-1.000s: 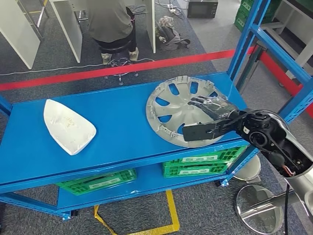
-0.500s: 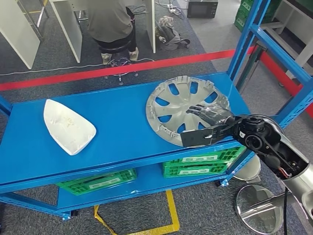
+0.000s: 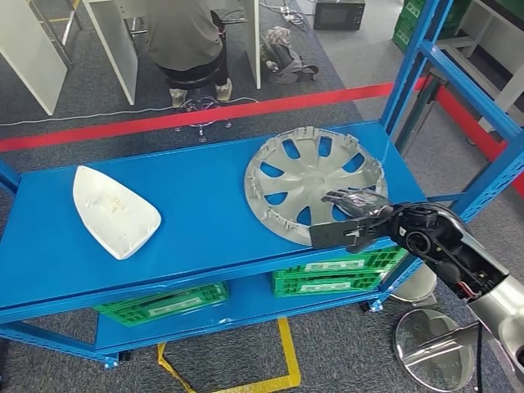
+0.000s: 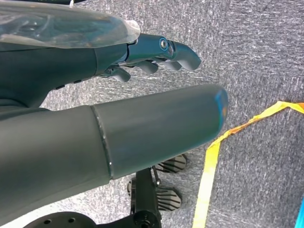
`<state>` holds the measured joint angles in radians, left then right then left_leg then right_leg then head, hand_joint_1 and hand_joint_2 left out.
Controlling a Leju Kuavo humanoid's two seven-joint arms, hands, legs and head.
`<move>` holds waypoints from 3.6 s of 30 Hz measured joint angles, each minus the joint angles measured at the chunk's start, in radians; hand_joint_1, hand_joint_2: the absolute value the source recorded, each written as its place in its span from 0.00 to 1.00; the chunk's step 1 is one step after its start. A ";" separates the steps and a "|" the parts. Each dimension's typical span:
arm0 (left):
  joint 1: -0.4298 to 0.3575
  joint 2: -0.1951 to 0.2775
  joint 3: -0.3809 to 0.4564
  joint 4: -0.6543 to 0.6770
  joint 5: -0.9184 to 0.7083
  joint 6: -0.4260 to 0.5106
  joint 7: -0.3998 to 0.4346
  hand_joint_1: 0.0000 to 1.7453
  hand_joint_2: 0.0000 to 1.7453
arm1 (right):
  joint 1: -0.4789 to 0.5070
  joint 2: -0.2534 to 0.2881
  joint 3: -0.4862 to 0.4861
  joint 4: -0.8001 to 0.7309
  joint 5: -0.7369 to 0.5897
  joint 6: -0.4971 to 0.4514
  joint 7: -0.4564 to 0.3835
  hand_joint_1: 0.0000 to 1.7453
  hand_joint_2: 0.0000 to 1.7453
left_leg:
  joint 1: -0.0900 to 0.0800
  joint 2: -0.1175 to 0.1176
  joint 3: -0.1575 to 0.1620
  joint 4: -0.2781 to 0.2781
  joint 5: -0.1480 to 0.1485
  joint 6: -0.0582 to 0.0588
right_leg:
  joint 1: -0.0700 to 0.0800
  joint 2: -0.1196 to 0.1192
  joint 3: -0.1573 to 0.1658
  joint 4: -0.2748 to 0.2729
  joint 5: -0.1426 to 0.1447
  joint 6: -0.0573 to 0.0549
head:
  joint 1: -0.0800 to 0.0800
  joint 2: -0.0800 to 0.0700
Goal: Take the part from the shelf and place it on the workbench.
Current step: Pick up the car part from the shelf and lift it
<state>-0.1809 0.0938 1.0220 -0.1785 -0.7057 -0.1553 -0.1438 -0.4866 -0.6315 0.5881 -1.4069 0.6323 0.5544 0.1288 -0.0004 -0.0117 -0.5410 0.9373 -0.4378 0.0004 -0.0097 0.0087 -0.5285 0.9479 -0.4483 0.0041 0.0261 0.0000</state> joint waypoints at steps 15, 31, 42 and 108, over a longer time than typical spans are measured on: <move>-0.001 0.000 0.000 0.000 -0.013 0.005 0.003 0.00 0.00 | 0.000 0.006 0.014 0.091 0.024 -0.013 -0.017 0.00 1.00 | 0.000 0.000 0.000 0.000 0.000 0.000 | 0.000 0.000 0.000 0.000 0.000 0.000 | 0.000 0.000; -0.015 -0.001 0.000 0.000 -0.036 0.003 0.008 0.00 0.00 | -0.033 0.026 0.056 0.157 0.111 -0.010 -0.087 0.00 1.00 | 0.000 0.000 0.000 0.000 0.000 0.000 | 0.000 0.000 0.000 0.000 0.000 0.000 | 0.000 0.000; -0.019 -0.001 0.000 0.000 -0.040 0.003 0.010 0.00 0.00 | -0.051 0.039 0.078 0.191 0.111 -0.013 -0.093 0.00 1.00 | 0.000 0.000 0.000 0.000 0.000 0.000 | 0.000 0.000 0.000 0.000 0.000 0.000 | 0.000 0.000; -0.044 -0.014 0.000 0.000 -0.076 0.005 0.011 0.00 0.00 | -0.070 0.169 0.198 0.183 0.216 -0.109 -0.099 1.00 1.00 | 0.000 0.004 0.002 0.000 0.001 0.000 | 0.000 0.004 0.001 0.000 0.004 -0.001 | 0.000 0.000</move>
<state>-0.2246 0.0796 1.0224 -0.1785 -0.7813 -0.1499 -0.1327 -0.5568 -0.4629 0.7862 -1.2235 0.8484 0.4459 0.0298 -0.0002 -0.0081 -0.5386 0.9373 -0.4363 0.0003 -0.0095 0.0131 -0.5279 0.9480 -0.4445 0.0033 0.0257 0.0000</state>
